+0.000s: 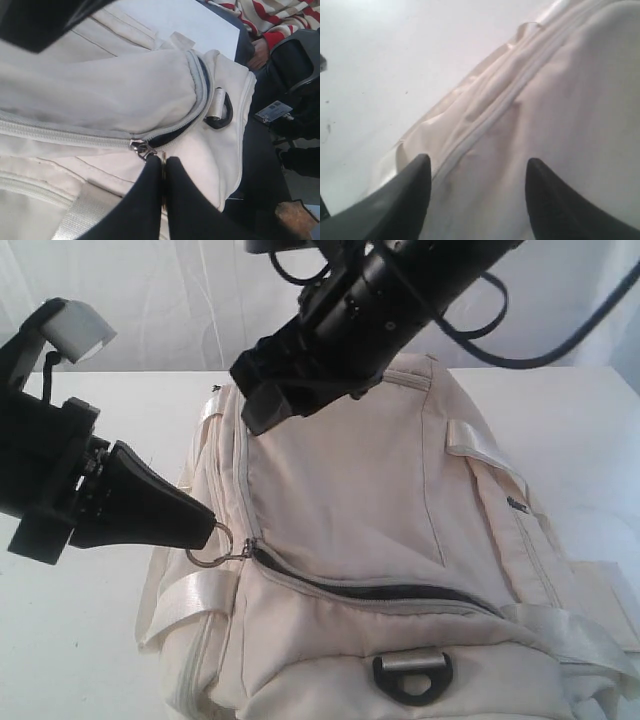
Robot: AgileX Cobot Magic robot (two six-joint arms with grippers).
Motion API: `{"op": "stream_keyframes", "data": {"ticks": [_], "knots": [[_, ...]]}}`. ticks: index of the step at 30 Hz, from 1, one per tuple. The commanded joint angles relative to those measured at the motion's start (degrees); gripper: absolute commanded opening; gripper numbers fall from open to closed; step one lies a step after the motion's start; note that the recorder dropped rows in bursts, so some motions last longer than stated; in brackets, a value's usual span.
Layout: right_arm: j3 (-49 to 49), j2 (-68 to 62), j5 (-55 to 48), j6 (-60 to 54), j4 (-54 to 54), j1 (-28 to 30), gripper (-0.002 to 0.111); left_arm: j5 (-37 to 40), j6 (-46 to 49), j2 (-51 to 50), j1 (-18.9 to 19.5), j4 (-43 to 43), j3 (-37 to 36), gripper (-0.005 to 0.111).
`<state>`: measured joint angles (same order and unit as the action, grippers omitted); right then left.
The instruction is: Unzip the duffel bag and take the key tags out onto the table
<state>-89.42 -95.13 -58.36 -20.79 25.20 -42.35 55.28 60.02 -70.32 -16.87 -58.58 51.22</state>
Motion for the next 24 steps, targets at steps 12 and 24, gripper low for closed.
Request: {"op": "stream_keyframes", "data": {"ticks": [12, 24], "knots": [[-1.3, -10.3, -0.2, -2.0, 3.4, -0.5, 0.021, 2.3, 0.2, 0.5, 0.1, -1.8, -0.5, 0.0], [-1.4, -9.3, -2.5, -1.4, 3.6, -0.5, 0.038, 2.8, 0.4, 0.5, 0.1, -2.5, -0.5, 0.0]]}}
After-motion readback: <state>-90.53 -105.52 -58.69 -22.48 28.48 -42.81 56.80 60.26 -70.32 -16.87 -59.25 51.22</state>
